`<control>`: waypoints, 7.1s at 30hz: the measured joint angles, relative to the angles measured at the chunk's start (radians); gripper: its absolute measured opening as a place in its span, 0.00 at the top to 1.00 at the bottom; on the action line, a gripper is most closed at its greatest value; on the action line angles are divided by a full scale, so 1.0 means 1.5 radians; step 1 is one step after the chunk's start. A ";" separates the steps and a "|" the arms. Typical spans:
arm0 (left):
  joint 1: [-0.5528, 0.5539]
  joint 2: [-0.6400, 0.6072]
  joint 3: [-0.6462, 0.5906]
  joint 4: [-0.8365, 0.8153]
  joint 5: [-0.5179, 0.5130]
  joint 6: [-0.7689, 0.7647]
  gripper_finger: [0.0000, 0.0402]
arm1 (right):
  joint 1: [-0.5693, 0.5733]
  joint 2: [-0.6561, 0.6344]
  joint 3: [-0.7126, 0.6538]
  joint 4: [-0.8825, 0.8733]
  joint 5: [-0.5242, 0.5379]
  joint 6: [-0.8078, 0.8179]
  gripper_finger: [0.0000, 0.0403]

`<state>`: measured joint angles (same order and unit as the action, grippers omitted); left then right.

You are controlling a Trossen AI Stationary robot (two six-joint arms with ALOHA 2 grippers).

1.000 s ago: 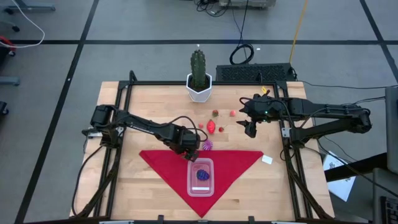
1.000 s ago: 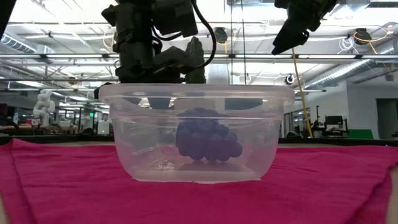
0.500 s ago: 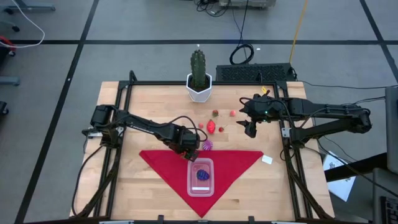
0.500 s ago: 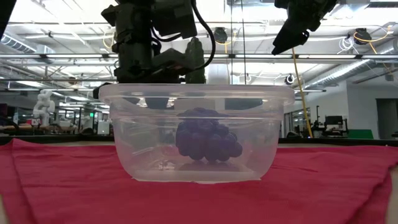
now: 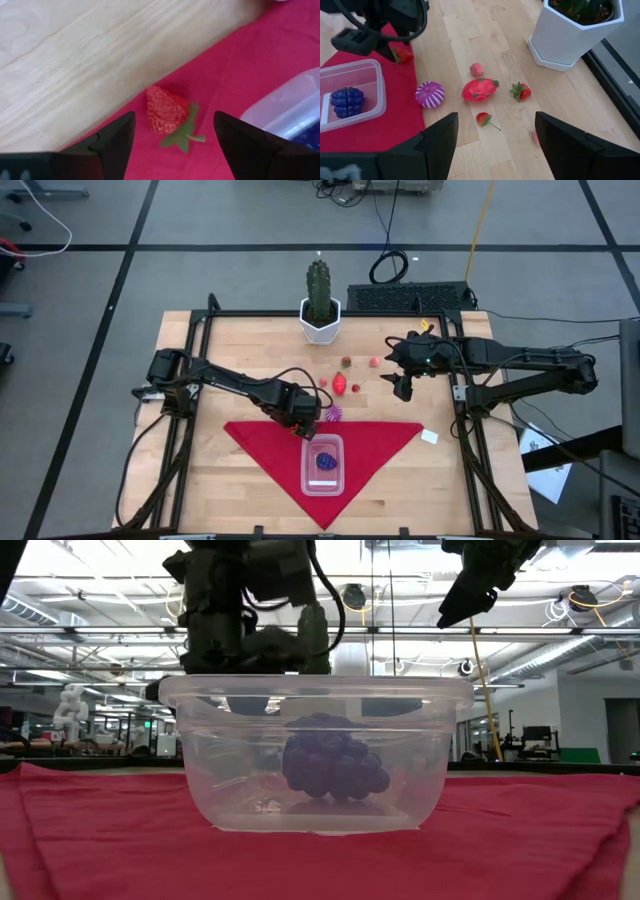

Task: Pick and placing Produce into tupperware
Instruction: Put the left strawberry into the transparent bin

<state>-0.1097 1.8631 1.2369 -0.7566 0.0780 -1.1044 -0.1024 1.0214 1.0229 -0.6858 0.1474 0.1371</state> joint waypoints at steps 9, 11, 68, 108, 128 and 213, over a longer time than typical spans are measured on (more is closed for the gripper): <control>0.006 0.027 0.000 0.013 0.018 0.018 0.31 | 0.001 0.000 0.000 -0.005 -0.001 0.000 0.37; 0.007 0.027 0.000 0.003 0.018 0.022 0.31 | 0.001 0.000 0.000 -0.005 -0.001 0.000 0.37; 0.007 0.026 -0.001 -0.002 0.018 0.064 0.64 | 0.001 0.000 0.000 -0.005 -0.001 0.000 0.37; -0.054 -0.134 0.000 0.125 -0.030 0.061 0.68 | 0.000 0.000 0.000 -0.001 0.000 0.005 0.37; -0.101 -0.051 0.001 0.236 -0.004 0.068 0.68 | 0.000 0.000 0.000 0.017 0.000 0.005 0.37; -0.115 0.163 0.303 -0.090 0.000 0.140 0.51 | 0.053 0.000 0.000 0.016 -0.002 0.005 0.37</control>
<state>-0.2829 2.1078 1.6913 -0.8909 0.0780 -0.8949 -0.0235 1.0214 1.0233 -0.6621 0.1440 0.1452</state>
